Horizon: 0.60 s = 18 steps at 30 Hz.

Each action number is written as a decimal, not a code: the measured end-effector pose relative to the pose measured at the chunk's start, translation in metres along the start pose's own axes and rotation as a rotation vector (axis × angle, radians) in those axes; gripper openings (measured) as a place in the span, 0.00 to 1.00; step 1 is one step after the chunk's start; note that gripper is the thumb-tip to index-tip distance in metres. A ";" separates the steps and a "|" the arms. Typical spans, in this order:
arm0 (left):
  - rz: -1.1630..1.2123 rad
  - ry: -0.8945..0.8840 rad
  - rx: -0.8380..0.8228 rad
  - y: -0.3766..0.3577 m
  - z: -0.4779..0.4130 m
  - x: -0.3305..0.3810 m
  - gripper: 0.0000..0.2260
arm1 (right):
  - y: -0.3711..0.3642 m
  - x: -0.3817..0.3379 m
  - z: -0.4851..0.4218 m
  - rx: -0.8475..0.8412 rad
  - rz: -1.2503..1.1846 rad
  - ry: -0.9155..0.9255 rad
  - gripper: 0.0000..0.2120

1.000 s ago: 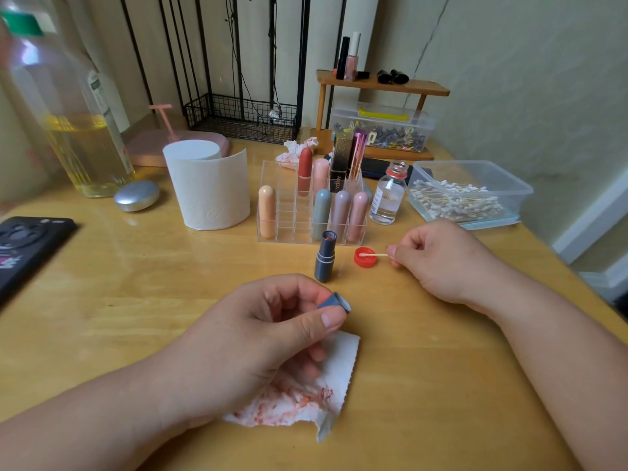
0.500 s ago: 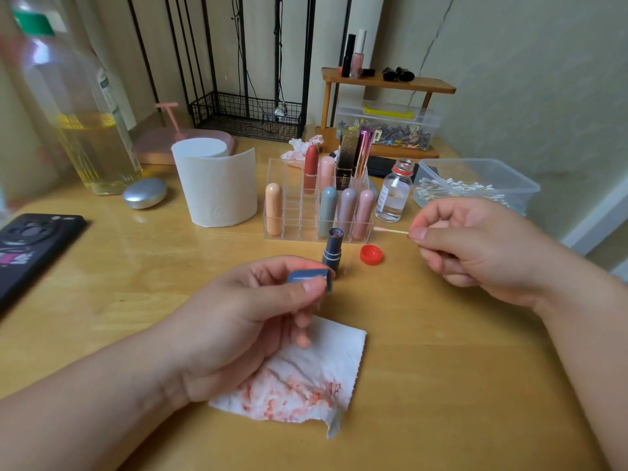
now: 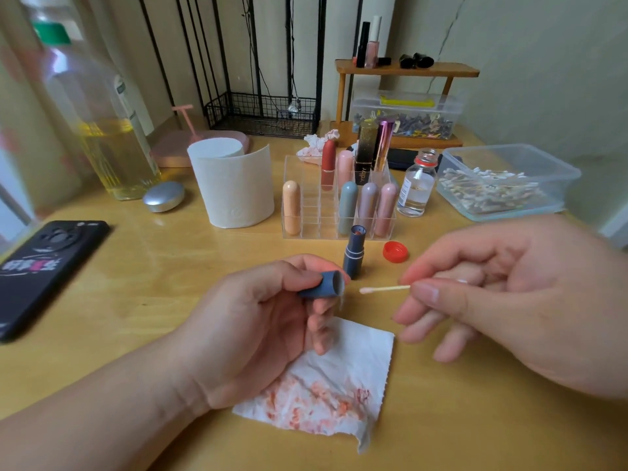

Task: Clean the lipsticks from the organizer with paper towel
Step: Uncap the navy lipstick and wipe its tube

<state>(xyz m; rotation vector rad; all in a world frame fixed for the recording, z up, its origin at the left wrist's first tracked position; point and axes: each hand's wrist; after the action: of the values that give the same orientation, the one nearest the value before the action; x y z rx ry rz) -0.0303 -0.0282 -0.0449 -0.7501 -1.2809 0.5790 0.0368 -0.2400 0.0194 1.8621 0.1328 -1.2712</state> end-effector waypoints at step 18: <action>-0.083 -0.022 -0.053 0.007 0.000 -0.001 0.11 | -0.012 0.013 0.004 0.120 0.535 0.161 0.06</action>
<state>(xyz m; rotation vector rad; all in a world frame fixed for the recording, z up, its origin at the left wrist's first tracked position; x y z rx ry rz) -0.0300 -0.0249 -0.0507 -0.7323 -1.3458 0.4897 0.0341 -0.2394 0.0017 1.9254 -0.3441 -0.7739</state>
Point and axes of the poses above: each hand's wrist, its own z-axis away from the middle knuckle, its own y-axis out of the back of the hand, x = y × z, and after that the axes turned 14 degrees about z, right-handed
